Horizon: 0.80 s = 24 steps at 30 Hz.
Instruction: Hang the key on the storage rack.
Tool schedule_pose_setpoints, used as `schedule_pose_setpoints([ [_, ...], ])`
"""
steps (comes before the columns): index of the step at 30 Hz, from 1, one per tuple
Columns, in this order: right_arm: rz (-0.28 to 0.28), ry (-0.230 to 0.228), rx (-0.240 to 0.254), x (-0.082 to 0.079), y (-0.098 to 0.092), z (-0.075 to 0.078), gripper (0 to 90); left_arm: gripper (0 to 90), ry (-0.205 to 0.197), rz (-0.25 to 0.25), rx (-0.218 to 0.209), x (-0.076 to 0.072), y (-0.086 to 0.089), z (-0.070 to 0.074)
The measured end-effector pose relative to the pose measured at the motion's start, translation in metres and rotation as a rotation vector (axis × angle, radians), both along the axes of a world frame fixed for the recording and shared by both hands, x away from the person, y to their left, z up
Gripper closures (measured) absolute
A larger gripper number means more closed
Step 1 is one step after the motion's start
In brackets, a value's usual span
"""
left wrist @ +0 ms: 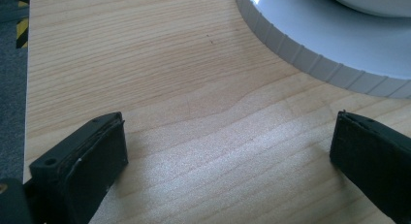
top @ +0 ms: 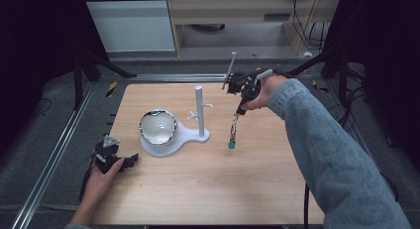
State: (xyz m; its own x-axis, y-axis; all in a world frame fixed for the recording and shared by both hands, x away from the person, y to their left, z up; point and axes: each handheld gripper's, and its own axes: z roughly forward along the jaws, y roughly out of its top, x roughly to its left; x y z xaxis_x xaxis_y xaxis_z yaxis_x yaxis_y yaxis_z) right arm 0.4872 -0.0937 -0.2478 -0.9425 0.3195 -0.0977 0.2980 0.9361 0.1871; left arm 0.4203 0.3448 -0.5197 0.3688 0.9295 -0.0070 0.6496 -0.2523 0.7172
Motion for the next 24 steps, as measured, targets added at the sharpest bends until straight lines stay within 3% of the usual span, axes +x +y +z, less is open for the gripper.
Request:
schedule_pose_setpoints([
  [24, 0.024, -0.009, 0.014, 0.010, 0.026, 0.014, 88.5, 0.0, 0.000, 0.000, 0.000, 0.000, 0.000, 0.000],
])
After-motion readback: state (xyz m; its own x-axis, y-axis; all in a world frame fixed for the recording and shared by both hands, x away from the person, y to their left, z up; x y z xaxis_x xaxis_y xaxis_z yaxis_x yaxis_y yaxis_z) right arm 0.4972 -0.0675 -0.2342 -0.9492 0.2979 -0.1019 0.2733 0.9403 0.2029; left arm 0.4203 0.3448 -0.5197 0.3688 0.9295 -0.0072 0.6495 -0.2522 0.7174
